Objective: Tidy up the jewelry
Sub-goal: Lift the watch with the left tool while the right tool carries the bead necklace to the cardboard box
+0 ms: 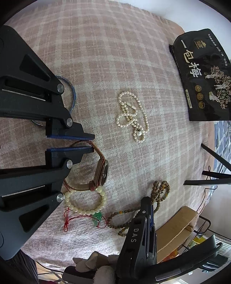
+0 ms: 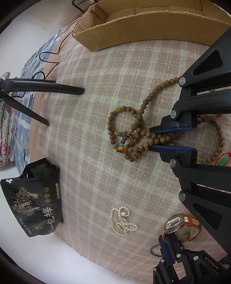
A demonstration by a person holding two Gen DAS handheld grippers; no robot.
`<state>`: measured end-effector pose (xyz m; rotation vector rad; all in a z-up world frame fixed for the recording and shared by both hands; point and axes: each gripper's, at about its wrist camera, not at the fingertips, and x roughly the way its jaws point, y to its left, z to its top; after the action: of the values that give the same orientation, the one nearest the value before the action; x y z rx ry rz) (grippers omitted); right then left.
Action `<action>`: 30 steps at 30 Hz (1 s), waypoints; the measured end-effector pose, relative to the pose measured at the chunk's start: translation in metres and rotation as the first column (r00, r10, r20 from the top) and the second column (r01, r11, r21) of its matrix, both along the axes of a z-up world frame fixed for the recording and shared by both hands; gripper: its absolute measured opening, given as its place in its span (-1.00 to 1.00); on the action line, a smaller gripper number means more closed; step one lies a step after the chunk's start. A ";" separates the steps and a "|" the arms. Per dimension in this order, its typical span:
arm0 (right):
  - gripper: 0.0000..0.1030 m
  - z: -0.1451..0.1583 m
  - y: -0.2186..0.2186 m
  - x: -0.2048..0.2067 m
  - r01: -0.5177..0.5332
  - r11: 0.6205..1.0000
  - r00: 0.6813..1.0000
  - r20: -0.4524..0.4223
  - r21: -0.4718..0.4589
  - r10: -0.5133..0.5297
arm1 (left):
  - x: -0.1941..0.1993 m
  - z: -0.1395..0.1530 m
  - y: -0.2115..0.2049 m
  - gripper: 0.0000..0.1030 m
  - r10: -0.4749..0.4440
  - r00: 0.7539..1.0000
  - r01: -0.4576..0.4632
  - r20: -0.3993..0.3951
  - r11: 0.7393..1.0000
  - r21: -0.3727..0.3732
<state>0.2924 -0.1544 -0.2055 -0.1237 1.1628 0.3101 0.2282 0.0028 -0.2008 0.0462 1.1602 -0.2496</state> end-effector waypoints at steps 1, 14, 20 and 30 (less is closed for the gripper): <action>-0.80 0.003 -0.003 0.000 0.008 1.000 1.000 0.007 0.007 -0.008 | 0.001 0.003 -0.001 -0.91 0.002 1.000 -0.002 0.008 1.000 -0.001; -0.80 0.060 -0.032 -0.009 0.068 0.993 0.991 0.110 0.100 -0.079 | -0.009 0.039 0.003 -0.91 0.037 0.995 -0.034 0.088 0.999 -0.040; -0.80 0.087 -0.040 -0.020 0.059 0.992 0.982 0.173 0.113 -0.078 | -0.011 0.057 -0.003 -0.91 0.044 0.992 -0.035 0.120 0.996 -0.076; -0.80 0.124 -0.069 -0.029 0.081 0.983 0.963 0.243 0.166 -0.120 | -0.009 0.089 -0.033 -0.91 0.021 0.982 0.002 0.190 0.993 -0.120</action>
<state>0.2637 -0.2234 -0.0820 0.0326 0.8859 0.2840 0.2193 -0.0304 -0.1123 -0.0405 0.9530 -0.2999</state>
